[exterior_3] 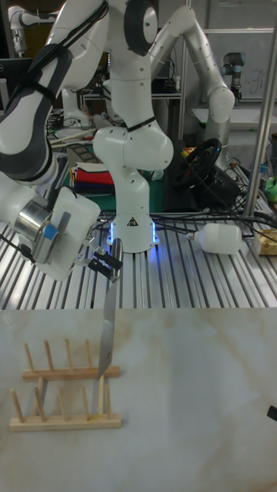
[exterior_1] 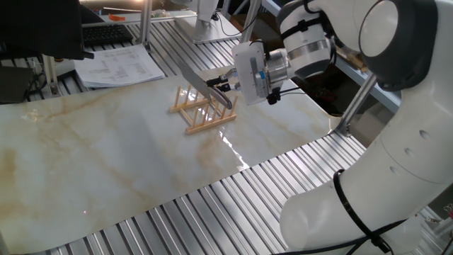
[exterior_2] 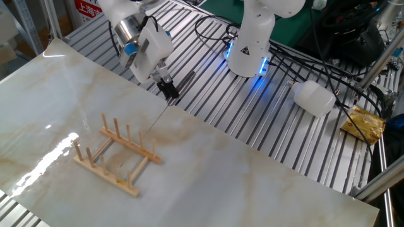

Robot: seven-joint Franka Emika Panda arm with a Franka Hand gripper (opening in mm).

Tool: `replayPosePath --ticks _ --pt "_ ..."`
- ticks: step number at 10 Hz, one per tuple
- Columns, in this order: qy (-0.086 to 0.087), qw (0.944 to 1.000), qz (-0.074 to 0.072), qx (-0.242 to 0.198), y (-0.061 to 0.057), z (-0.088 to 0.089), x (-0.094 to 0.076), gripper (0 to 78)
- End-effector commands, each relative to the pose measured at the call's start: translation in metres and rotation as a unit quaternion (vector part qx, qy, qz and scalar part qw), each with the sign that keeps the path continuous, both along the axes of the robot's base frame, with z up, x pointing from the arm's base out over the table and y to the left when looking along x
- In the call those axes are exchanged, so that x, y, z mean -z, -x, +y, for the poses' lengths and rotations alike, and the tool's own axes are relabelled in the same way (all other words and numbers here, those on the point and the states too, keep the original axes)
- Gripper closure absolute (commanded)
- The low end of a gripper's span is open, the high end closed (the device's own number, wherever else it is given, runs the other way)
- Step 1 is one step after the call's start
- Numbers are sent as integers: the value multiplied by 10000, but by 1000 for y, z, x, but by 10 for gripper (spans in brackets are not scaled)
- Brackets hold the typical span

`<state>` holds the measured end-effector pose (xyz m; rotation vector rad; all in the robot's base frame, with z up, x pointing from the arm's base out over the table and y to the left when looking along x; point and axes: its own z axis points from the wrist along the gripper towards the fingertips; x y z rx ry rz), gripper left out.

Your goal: Put the knife on the knife rack

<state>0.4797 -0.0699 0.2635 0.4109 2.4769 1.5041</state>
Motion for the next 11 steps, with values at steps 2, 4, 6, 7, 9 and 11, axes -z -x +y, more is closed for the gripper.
replayPosePath --ticks 2,4,6,7,9,11 --pt "-30 9999 -133 -88 -2 -8 4 759" --pt "-25 9998 -148 -110 -2 -9 5 759" --pt "-48 9998 -169 -110 -2 -9 8 759" --pt "-45 9998 -171 -116 -3 -7 11 759" --pt "-50 9998 -174 -128 -6 -6 16 759" --pt "-58 9998 -172 -130 -6 -7 19 759"
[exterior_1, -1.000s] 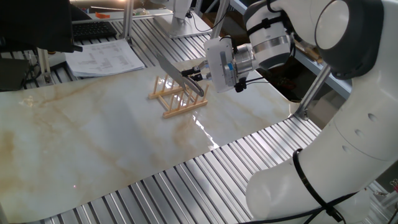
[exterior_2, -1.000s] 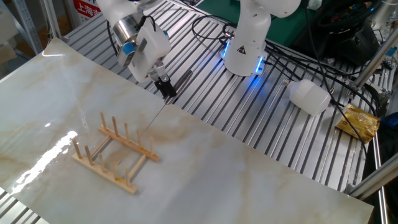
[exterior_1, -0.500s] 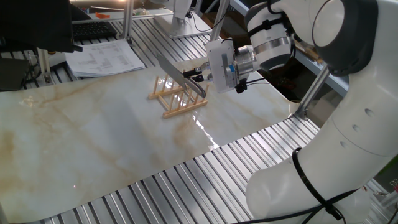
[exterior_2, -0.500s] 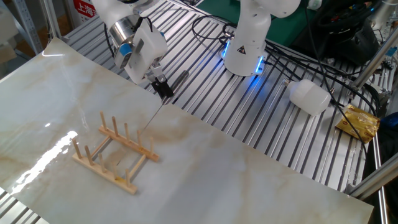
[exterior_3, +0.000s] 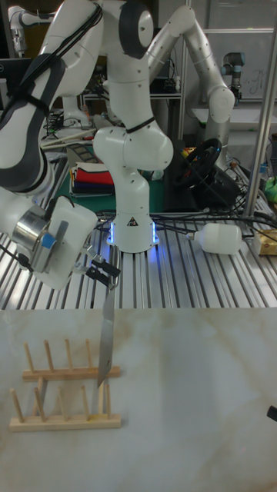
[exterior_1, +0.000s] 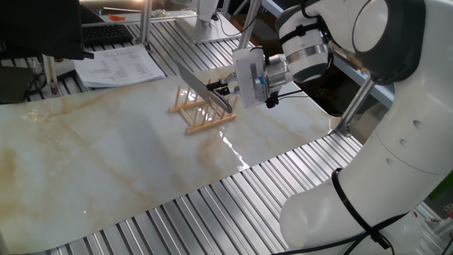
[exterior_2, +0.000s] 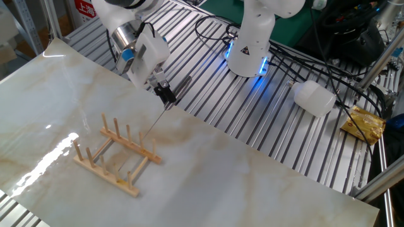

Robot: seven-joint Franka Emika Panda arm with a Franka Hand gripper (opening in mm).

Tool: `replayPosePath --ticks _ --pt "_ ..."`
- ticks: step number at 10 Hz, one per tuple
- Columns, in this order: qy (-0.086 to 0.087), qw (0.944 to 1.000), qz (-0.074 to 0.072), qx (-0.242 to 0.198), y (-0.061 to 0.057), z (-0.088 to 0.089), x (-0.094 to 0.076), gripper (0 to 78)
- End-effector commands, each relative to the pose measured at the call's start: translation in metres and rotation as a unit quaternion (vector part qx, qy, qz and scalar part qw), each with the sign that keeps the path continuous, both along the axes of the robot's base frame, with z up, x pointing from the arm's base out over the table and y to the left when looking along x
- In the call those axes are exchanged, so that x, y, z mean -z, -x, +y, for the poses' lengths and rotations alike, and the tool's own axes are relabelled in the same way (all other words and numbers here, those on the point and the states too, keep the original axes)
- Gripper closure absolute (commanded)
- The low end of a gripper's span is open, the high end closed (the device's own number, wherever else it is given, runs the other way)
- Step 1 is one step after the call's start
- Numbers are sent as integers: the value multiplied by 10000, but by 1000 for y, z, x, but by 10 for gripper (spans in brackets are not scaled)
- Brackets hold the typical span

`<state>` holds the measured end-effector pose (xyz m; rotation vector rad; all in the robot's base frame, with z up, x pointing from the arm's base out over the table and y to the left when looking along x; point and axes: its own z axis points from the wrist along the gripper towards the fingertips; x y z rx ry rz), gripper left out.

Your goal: Put the knife on the knife rack

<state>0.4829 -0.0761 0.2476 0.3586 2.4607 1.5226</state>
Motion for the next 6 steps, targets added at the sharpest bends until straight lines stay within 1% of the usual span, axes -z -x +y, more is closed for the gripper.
replayPosePath --ticks 1,6 --pt "-23 10000 -33 -13 -2 -2 7 759" --pt "-22 10000 -50 -26 -2 -6 12 759"
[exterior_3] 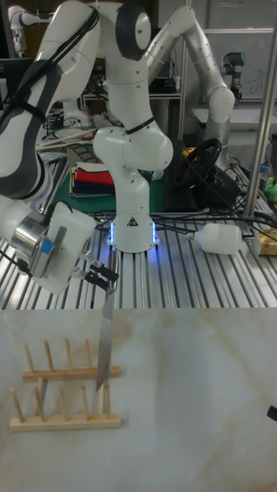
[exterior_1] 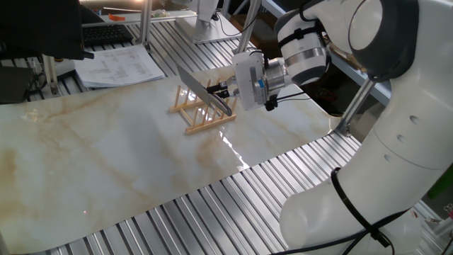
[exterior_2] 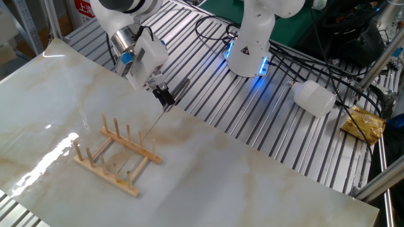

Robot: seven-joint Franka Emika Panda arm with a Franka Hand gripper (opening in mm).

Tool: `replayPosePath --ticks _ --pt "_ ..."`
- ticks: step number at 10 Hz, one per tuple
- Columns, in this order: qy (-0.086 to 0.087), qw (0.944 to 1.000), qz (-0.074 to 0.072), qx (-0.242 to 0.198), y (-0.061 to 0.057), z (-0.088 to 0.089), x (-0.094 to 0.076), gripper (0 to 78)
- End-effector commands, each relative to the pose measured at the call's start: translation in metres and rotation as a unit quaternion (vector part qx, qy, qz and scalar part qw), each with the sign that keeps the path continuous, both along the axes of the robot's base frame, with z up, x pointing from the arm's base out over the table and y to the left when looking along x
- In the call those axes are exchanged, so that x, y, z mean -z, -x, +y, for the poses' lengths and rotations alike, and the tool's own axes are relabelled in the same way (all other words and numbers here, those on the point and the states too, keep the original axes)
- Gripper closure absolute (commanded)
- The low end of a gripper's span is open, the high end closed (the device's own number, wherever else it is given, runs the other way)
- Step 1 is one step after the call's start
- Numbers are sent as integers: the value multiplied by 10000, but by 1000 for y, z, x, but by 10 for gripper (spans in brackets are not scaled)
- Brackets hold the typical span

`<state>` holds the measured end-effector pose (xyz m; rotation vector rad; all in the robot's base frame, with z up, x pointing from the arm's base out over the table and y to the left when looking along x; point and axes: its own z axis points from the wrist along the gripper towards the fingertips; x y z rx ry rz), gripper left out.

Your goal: Put the knife on the knife rack

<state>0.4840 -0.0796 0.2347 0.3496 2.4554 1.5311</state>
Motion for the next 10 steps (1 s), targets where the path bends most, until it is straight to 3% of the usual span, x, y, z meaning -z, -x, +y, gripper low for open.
replayPosePath --ticks 1,10 --pt "-9 10000 -12 -25 -1 -4 1 759" --pt "-92 9999 -26 -112 -3 -10 21 759"
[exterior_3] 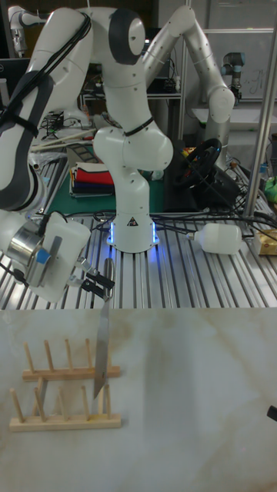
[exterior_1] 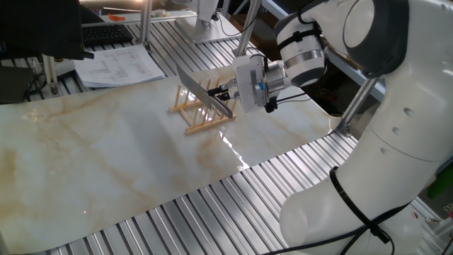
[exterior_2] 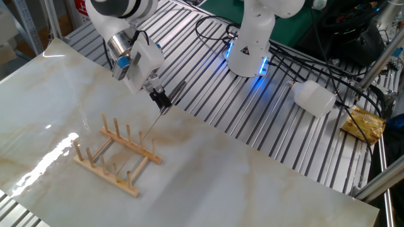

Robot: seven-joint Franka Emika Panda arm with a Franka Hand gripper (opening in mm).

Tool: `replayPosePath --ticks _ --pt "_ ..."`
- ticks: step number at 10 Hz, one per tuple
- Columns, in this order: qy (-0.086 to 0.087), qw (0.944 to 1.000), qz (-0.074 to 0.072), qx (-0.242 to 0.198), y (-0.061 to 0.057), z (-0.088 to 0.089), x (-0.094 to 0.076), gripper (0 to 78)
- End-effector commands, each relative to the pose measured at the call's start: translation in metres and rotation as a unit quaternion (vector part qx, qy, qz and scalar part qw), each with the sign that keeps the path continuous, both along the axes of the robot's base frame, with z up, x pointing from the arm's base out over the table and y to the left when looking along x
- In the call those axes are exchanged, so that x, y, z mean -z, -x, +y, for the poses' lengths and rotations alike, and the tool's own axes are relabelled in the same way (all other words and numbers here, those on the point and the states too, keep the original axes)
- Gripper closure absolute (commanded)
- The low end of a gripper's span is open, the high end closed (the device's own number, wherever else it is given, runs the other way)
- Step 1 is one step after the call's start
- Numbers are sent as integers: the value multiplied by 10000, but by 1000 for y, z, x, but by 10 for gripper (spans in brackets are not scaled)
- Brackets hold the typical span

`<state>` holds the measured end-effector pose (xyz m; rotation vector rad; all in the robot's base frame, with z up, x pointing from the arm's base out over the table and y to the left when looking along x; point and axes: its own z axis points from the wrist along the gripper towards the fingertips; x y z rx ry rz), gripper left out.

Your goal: Put the knife on the knife rack

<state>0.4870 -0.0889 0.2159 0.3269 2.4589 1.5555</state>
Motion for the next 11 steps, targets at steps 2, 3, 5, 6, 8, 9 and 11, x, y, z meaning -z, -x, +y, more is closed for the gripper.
replayPosePath --ticks 2,3,5,6,8,9,11 --pt "-57 10000 -37 22 4 2 10 759" --pt "-74 10000 -45 16 5 1 12 759" --pt "-109 9999 -67 -10 5 -2 18 759" --pt "-122 9999 -91 -21 4 -3 22 759" --pt "-150 9997 -172 -12 3 -3 29 759" --pt "-150 9997 -205 -15 3 -3 31 759" --pt "-146 9992 -353 -80 2 -2 32 759"
